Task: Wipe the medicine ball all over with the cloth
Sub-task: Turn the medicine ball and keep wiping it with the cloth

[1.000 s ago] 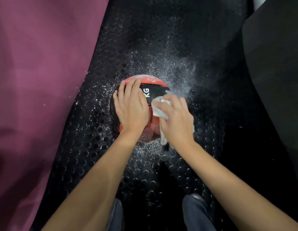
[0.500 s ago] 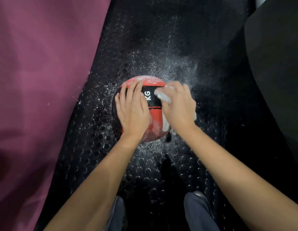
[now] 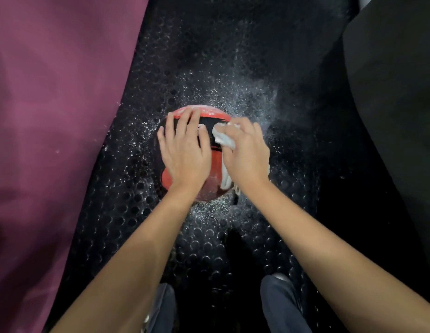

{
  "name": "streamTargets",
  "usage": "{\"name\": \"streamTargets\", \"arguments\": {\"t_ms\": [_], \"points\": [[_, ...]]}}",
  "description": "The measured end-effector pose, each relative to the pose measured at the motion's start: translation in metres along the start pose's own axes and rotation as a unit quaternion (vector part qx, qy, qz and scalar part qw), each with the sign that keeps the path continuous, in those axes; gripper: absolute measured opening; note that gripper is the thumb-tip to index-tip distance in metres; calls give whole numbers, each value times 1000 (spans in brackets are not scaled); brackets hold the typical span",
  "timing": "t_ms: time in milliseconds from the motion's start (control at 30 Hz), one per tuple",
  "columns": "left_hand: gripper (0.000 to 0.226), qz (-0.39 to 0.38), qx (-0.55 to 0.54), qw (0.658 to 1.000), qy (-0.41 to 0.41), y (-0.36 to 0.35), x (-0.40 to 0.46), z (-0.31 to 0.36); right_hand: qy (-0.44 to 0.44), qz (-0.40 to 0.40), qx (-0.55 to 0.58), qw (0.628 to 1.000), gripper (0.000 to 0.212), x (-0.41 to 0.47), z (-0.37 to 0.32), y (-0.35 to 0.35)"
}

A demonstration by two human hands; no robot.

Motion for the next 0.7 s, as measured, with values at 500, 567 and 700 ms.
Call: {"name": "streamTargets", "arguments": {"t_ms": [500,567,700], "points": [[48,10,4,999,-33,3,-3,-3,9,36,4,999,34,-30,8,1],[48,6,5,999,-45,2,-9,0,-31,27,-6,999,24,-11,13,2],[46,12,11,999,-49,1,-11,2,-85,1,3,996,18,12,18,1]]}}
Point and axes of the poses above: each hand's wrist, its own x-axis towards the middle knuckle, its own y-axis out of the back of the hand, z = x × y, the point moved 6 cm from there along x, towards the middle knuckle, and after that the axes turned 4 degrees about -y, right-handed, at the moved point
